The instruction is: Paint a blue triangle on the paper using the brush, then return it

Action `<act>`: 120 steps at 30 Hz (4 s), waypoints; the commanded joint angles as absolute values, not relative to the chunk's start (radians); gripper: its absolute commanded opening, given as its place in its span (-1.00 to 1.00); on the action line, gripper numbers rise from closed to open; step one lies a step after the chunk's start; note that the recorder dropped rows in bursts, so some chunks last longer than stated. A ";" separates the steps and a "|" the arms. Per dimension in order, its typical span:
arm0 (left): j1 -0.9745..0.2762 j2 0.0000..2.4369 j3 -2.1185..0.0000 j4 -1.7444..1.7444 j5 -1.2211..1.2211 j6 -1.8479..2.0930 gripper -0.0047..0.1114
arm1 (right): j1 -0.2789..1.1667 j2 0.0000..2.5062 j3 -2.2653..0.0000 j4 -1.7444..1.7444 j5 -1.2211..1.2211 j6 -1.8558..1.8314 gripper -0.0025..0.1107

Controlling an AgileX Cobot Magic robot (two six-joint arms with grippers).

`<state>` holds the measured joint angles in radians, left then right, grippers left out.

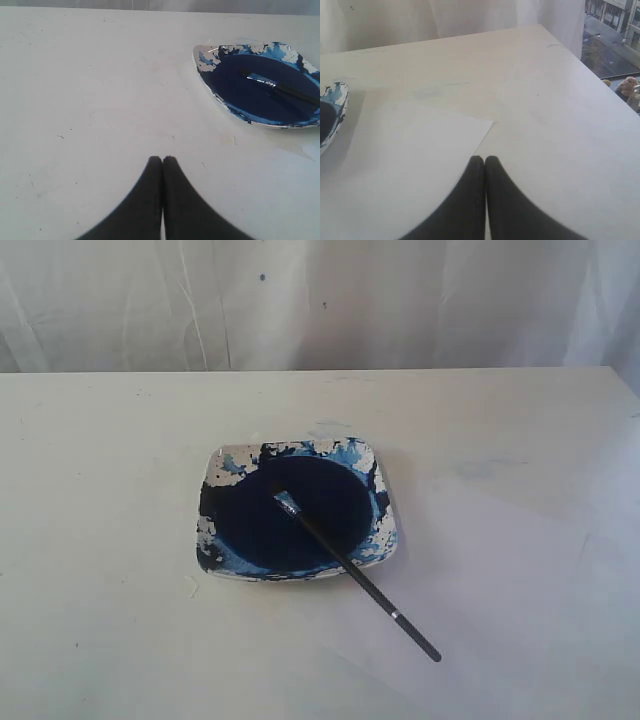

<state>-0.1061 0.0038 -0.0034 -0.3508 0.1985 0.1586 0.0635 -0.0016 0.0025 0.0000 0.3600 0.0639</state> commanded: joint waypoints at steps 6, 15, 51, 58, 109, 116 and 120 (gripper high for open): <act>-0.102 0.000 0.000 -0.366 0.199 0.157 -0.92 | 0.060 0.000 0.000 0.000 0.352 0.047 -0.96; -0.102 0.000 0.000 -0.366 0.199 0.157 -0.92 | 0.060 0.000 0.000 0.000 0.327 0.049 -0.96; -0.177 0.000 -0.078 -1.000 -0.063 0.530 -0.92 | 0.060 0.000 0.000 0.030 -0.144 0.164 -0.96; -0.177 0.000 -0.216 -0.839 -0.209 0.404 -0.92 | 0.060 0.000 0.000 -0.011 -0.337 0.440 -0.96; -0.841 1.930 -0.661 0.562 -0.862 -0.987 -0.92 | 0.060 1.363 -0.351 -1.155 -0.880 1.107 -0.96; -0.841 1.933 -0.665 0.560 -0.824 -0.988 -0.92 | 0.093 1.446 -0.351 -1.170 -0.959 0.963 -0.83; -0.841 1.933 -0.665 0.562 -0.817 -0.988 -0.92 | 0.154 1.495 -0.351 -1.170 -0.968 0.878 -0.43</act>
<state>-0.8358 1.9296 -0.6666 0.5497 -0.8605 -0.9854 0.1155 1.4662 -0.3484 -1.1637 -0.9482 0.9501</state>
